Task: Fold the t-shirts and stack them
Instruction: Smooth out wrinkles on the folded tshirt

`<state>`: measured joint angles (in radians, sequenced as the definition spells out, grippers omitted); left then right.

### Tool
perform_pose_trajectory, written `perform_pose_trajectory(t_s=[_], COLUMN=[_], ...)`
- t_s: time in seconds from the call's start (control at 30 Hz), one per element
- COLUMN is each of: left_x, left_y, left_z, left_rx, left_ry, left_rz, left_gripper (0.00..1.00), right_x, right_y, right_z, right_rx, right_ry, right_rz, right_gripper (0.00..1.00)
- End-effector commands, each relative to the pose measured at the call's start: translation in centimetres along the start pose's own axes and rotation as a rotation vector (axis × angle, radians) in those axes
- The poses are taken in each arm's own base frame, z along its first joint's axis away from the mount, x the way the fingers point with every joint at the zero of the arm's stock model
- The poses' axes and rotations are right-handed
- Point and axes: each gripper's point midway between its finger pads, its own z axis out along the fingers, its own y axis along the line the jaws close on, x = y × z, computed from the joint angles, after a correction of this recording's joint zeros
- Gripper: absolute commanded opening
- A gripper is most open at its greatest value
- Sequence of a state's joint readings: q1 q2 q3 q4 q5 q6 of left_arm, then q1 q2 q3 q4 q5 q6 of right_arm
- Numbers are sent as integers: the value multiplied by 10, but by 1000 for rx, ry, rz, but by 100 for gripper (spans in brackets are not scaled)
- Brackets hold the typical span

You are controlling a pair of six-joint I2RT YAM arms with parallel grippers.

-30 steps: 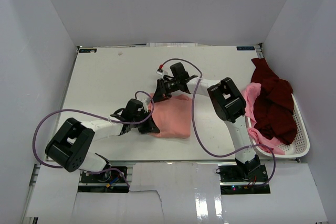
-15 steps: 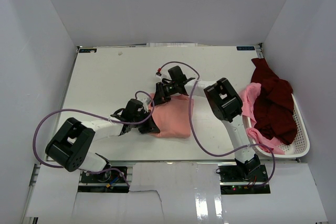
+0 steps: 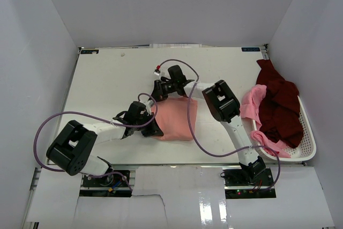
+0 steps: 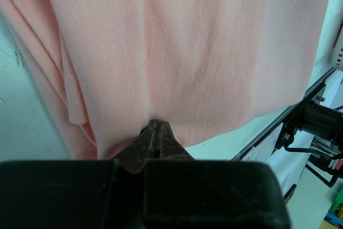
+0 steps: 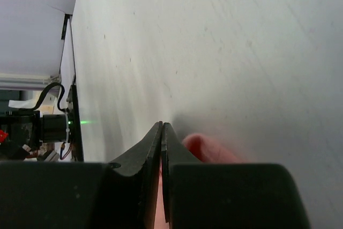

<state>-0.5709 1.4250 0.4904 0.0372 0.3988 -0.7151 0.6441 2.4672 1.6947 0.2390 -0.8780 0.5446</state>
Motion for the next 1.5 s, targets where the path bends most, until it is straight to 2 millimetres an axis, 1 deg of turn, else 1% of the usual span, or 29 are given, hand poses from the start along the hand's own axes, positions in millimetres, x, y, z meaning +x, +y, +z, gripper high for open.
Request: perform_pose_trajectory(t_s=[0.0,0.03,0.1,0.17,0.23,0.27,0.37,0.43,0.53,0.57,0.6,0.63,0.67,0.7,0.77,0.8,0.9,0.93,1.0,1.03,1.1,1.13,1.17,1.2,1.27,1.3,1.37,1.43,1.47], left_x=[21,22,22,22,22,22,22,22,22,21,21,20,21,19,14,11,-11,-30,-41,-55,-61,-72,-72,-76,-81,-85,-88,-97,-101], left_y=[20,20,20,20,20,20,21,20,21,20,19,19,20,18,11,7,-17,-37,-50,-65,-71,-85,-83,-87,-89,-94,-99,-107,-108], left_z=[-2,-2,-2,-2,-2,-2,-2,-2,-2,-2,-2,-3,-3,-4,-8,-10,-21,-30,-42,-49,-54,-57,-55,-54,-49,-42,-28,-19,-14], left_rx=[-63,-64,-64,-62,-64,-64,-65,-63,-64,-63,-61,-60,-63,-59,-48,-43,-22,11,15,36,31,49,43,50,59,83,126,155,160], left_ry=[58,62,62,63,60,60,61,58,58,56,55,53,53,49,38,33,-3,-49,-74,-104,-102,-114,-109,-113,-110,-98,-69,-62,-57], left_rz=[-19,-20,-20,-20,-19,-19,-20,-17,-17,-17,-14,-15,-17,-15,-11,-8,16,44,65,84,91,114,111,116,121,126,120,123,124], left_gripper=[0,0,0,0,0,0,0,0,0,0,0,0,0,0,0,0,0,0,1,2,4,6,6,7,8,8,8,8,8], right_x=[-38,-54,-64,-83,-87,-95,-88,-81,-54,-52,-23,-15,-12,14,29,46,58,68,69,80,80,100,101,116,130,151,155,175,170], right_y=[3,13,22,45,53,67,77,73,70,82,68,68,83,74,89,84,98,94,104,99,107,109,109,106,108,100,107,106,111], right_z=[6,6,4,-4,-11,-19,-38,-55,-86,-100,-106,-116,-129,-133,-148,-152,-171,-177,-194,-199,-217,-230,-230,-232,-235,-231,-229,-224,-224], right_rx=[-1,-11,-10,-19,-5,-2,49,102,158,164,186,198,204,228,248,271,303,327,347,364,371,378,379,379,358,352,284,237,211], right_ry=[-85,-103,-97,-124,-128,-143,-123,-130,-126,-144,-108,-112,-134,-106,-109,-89,-108,-109,-158,-162,-222,-245,-246,-242,-249,-229,-263,-253,-285], right_rz=[-113,-144,-158,-205,-221,-245,-243,-217,-152,-157,-92,-74,-94,-55,-61,-33,-53,-35,-44,-23,-15,2,2,19,24,60,49,77,61], right_gripper=[8,8,8,8,8,8,8,8,8,8,8,8,8,8,8,8,14,23,36,50,68,86,86,89,92,95,96,96,97])
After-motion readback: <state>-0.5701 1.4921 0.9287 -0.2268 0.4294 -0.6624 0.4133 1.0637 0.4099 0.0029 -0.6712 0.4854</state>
